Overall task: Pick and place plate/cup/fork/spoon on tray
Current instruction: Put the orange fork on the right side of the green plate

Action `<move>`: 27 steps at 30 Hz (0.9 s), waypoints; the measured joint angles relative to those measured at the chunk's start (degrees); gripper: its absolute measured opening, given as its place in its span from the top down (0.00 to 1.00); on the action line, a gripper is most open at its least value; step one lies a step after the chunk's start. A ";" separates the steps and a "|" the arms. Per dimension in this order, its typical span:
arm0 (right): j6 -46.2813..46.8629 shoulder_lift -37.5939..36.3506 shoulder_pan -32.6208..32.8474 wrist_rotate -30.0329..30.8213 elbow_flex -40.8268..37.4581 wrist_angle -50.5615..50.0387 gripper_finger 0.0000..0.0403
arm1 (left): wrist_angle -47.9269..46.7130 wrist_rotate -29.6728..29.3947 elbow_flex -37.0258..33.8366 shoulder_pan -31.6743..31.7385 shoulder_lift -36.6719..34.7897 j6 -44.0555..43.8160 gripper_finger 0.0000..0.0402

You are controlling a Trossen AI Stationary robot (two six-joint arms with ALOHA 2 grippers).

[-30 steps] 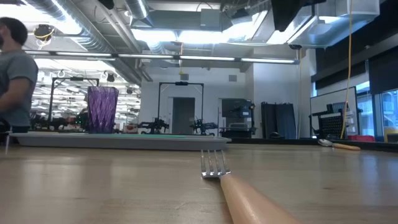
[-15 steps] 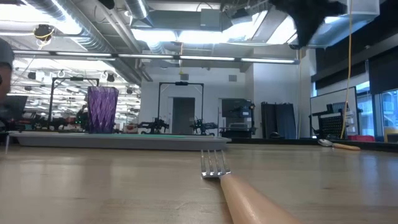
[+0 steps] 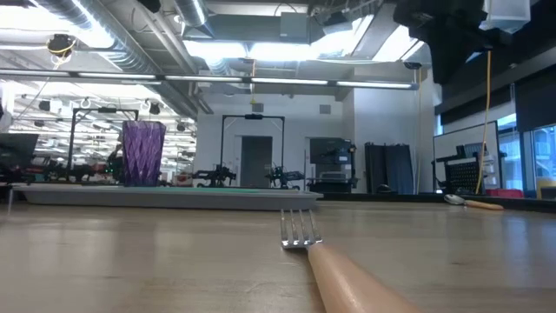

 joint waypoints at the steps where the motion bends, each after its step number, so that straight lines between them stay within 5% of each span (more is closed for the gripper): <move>1: 0.12 0.00 -0.36 0.05 0.00 0.01 0.87 | 0.01 0.00 0.00 0.00 0.00 -0.31 0.87; 19: -0.88 5.56 -19.16 -0.98 0.02 0.63 0.87 | -0.15 -4.52 0.00 3.64 0.02 0.08 0.87; 27: 1.92 10.42 -14.64 -9.33 0.04 7.13 0.87 | -0.18 -4.51 0.00 7.74 0.02 2.41 0.87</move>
